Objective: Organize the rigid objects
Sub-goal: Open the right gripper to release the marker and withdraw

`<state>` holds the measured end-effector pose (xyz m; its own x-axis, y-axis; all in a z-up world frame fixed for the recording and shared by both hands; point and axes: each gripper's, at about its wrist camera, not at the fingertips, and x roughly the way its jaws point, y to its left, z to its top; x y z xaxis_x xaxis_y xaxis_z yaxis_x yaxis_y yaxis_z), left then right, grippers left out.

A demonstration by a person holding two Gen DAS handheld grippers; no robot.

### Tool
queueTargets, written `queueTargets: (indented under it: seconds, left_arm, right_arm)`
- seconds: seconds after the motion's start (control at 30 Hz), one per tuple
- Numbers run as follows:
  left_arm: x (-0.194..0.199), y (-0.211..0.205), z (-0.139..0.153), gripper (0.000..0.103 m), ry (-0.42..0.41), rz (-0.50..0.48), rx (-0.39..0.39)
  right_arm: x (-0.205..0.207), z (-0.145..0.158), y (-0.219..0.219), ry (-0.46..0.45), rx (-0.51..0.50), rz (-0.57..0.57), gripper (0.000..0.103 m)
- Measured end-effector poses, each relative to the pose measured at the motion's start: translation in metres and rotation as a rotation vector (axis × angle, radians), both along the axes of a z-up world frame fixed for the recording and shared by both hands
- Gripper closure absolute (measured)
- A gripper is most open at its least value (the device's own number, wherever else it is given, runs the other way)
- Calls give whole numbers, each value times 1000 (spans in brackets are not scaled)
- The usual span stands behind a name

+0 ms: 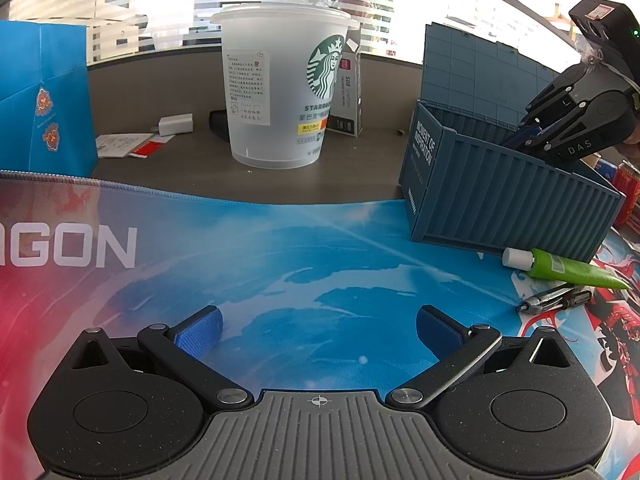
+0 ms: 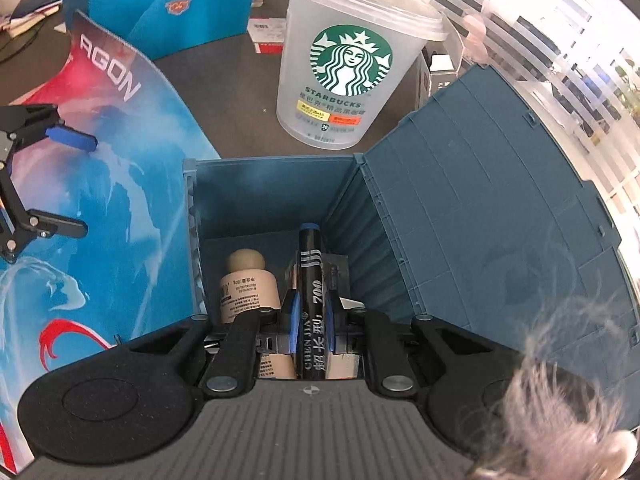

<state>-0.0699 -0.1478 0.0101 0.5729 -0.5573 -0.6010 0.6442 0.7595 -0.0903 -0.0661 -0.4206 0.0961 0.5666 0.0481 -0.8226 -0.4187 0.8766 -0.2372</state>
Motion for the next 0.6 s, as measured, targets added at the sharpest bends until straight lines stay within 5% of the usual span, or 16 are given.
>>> queueTargets:
  seconds: [0.33, 0.6]
  left_arm:
    - [0, 0, 0, 0, 1, 0, -2]
    - [0, 0, 0, 0, 1, -1, -2]
  right_arm:
    - [-23, 14, 5, -93, 60, -23, 75]
    - [-91, 39, 33, -259, 177, 46, 63]
